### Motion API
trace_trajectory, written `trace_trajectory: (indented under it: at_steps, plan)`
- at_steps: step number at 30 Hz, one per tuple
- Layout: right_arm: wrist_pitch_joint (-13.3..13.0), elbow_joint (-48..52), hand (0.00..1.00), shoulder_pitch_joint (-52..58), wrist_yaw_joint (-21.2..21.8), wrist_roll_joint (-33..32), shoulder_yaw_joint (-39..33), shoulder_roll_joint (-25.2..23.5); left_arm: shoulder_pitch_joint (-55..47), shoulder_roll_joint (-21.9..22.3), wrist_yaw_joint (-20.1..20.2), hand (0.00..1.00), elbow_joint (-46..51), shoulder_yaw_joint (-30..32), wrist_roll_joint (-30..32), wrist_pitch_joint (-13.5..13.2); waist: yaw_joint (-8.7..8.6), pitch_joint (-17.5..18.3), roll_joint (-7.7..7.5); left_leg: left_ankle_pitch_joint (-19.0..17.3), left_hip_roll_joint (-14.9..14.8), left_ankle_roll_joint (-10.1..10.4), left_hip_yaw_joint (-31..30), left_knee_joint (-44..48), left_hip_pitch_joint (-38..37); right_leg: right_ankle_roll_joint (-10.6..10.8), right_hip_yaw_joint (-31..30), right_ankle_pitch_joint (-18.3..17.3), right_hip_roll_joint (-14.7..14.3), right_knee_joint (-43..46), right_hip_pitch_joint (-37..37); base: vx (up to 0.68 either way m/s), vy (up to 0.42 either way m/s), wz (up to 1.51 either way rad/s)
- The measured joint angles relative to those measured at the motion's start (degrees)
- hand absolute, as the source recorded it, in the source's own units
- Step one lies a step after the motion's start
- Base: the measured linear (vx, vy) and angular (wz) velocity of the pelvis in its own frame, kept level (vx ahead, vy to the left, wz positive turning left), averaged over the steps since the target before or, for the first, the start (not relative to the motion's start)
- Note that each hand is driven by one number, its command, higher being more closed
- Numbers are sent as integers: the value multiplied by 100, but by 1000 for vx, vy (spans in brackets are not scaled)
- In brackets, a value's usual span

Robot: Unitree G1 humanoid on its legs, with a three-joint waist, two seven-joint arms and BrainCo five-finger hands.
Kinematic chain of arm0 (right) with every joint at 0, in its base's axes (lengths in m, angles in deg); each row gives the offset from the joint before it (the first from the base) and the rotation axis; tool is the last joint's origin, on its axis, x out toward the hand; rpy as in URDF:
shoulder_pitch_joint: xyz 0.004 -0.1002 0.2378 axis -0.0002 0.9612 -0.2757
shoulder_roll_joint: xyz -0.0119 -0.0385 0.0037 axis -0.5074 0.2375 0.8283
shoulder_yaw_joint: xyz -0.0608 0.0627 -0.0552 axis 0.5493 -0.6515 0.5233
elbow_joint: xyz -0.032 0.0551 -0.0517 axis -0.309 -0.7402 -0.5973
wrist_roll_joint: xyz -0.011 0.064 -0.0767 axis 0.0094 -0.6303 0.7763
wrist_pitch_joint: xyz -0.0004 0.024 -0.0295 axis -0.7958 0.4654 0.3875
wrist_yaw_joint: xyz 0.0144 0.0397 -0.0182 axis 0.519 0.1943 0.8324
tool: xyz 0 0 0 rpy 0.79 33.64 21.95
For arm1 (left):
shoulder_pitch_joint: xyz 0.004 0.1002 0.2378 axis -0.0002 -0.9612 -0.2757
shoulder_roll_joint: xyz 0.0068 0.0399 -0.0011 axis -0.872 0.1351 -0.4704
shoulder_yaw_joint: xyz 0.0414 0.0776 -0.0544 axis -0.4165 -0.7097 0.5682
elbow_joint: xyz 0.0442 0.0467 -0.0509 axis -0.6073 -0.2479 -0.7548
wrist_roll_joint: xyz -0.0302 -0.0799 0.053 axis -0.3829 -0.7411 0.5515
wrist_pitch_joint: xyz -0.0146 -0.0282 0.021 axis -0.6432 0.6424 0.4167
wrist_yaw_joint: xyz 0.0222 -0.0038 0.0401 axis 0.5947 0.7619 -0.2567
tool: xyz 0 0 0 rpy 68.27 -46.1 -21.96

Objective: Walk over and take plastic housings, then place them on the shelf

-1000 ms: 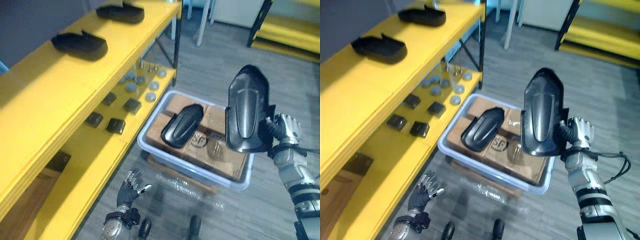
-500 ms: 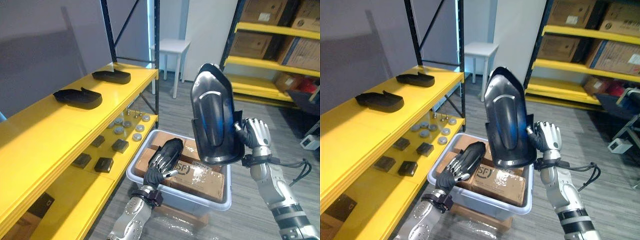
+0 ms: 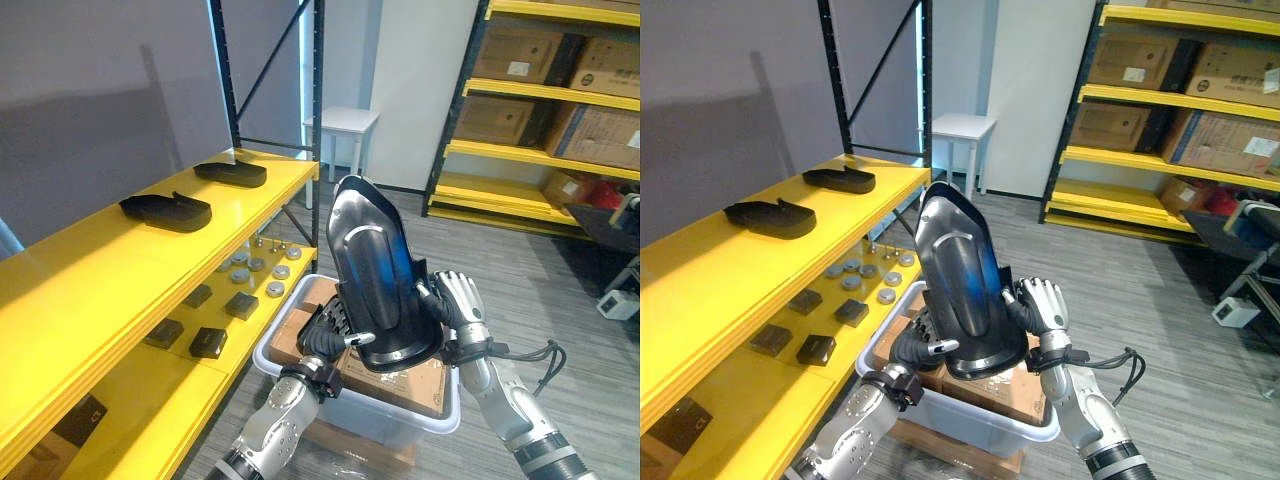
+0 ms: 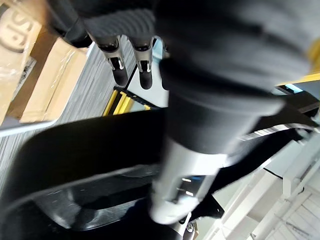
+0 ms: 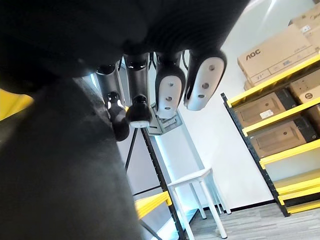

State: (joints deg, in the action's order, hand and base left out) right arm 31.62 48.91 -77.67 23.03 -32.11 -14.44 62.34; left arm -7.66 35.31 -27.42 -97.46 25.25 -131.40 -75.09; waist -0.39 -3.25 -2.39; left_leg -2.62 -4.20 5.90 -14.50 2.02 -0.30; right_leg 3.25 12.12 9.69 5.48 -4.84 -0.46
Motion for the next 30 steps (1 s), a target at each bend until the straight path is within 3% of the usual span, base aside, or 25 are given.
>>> trace_trajectory:
  at_steps: [1, 2, 7, 23, 27, 28, 29, 30]
  plan:
    - [26, -5, 100, -24, -11, -7, 292, 60, 123, 25, -71, 0, -6, -9, -125, -19, -3, 16, -1, 1, 5, 0, -15, 1, 2, 0, 20, 0, 5, -1, 6, 15, -8, 9]
    - [51, -96, 100, -10, -54, -8, 391, 36, 206, 27, -166, 100, -23, 19, -231, -131, -16, 26, 4, 1, 16, 0, -55, 10, 3, -2, 80, -3, 19, -2, 32, 16, -12, 17]
    - [163, -163, 100, 24, -110, -9, 538, 67, 629, -62, -476, 100, -109, 5, -218, -230, 109, 89, 4, 4, 20, -4, -201, 28, 40, -21, 220, -20, 17, -5, 78, 2, -21, 16]
    - [183, -154, 100, 9, -192, -11, 1733, 325, 686, -769, -513, 100, -744, -250, -203, -89, 131, 143, 44, 4, 17, 4, -501, 116, 157, -60, 476, -75, -11, -18, 165, 1, -21, 9]
    - [183, -152, 100, -5, -192, -12, 1790, 325, 629, -786, -456, 100, -824, -280, -225, -95, 167, 105, 169, 15, 63, 2, -749, 257, 425, -61, 864, -104, 19, -5, 168, 6, -28, 41]
    - [184, -152, 100, -14, -194, -12, 1799, 325, 607, -785, -451, 100, -824, -279, -269, -99, 160, 97, 218, 15, -2, -70, -498, 315, 562, -61, 983, -119, 53, -4, 170, -53, -39, 103]
    - [185, -151, 100, -39, -201, -11, 1817, 341, 540, -762, -422, 100, -822, -250, -407, -116, 132, 91, 351, 105, -374, -290, 801, 475, 951, -72, 1394, -185, 106, -3, 176, -62, -38, 113]
    - [185, -151, 100, -74, -200, -11, 1865, 361, 475, -744, -404, 100, -822, -208, -447, -128, 136, 101, 397, 147, -491, -353, 1312, 540, 1068, -74, 1534, -214, 147, -4, 175, -62, -19, 141]
